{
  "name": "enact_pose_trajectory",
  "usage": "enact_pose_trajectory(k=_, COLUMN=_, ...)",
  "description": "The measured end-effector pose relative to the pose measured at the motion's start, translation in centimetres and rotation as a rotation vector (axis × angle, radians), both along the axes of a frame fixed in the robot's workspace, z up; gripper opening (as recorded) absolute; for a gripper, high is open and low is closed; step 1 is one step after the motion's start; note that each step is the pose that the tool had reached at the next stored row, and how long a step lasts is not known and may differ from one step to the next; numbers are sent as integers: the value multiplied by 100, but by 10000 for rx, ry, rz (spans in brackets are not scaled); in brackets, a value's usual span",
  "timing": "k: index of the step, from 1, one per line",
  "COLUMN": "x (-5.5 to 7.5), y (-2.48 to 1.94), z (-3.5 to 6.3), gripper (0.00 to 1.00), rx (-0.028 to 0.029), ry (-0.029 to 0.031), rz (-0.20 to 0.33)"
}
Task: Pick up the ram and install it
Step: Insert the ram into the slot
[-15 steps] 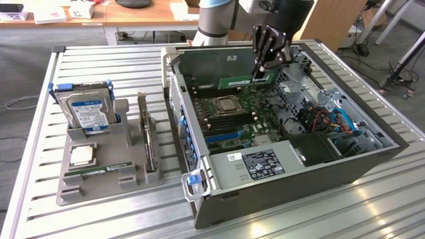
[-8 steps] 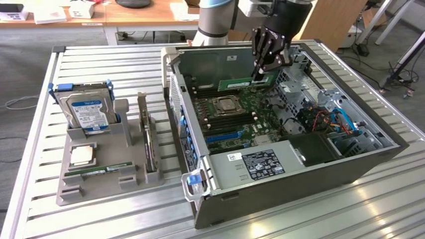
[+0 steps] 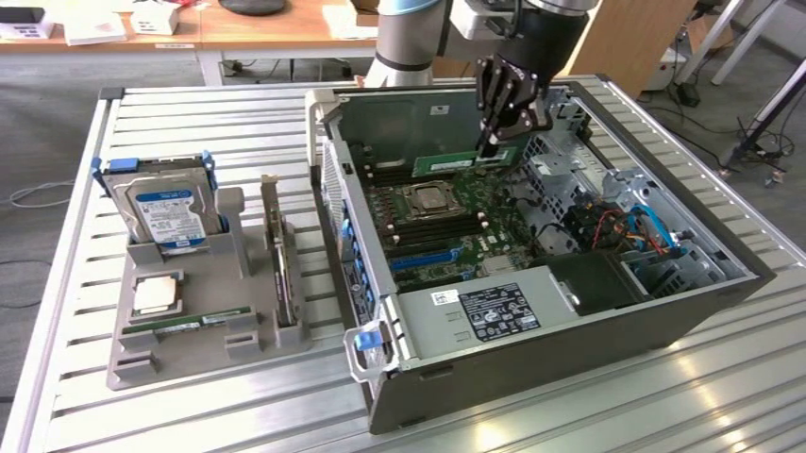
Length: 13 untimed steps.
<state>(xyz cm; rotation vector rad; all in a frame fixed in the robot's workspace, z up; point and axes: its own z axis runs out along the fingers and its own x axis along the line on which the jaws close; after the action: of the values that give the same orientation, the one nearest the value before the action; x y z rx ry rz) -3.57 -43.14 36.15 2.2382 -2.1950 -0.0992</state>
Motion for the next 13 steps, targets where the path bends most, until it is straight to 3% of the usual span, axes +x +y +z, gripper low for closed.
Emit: enact_pose_trajectory(k=13, x=0, y=0, z=-126, gripper=12, rx=0, ry=0, rz=0)
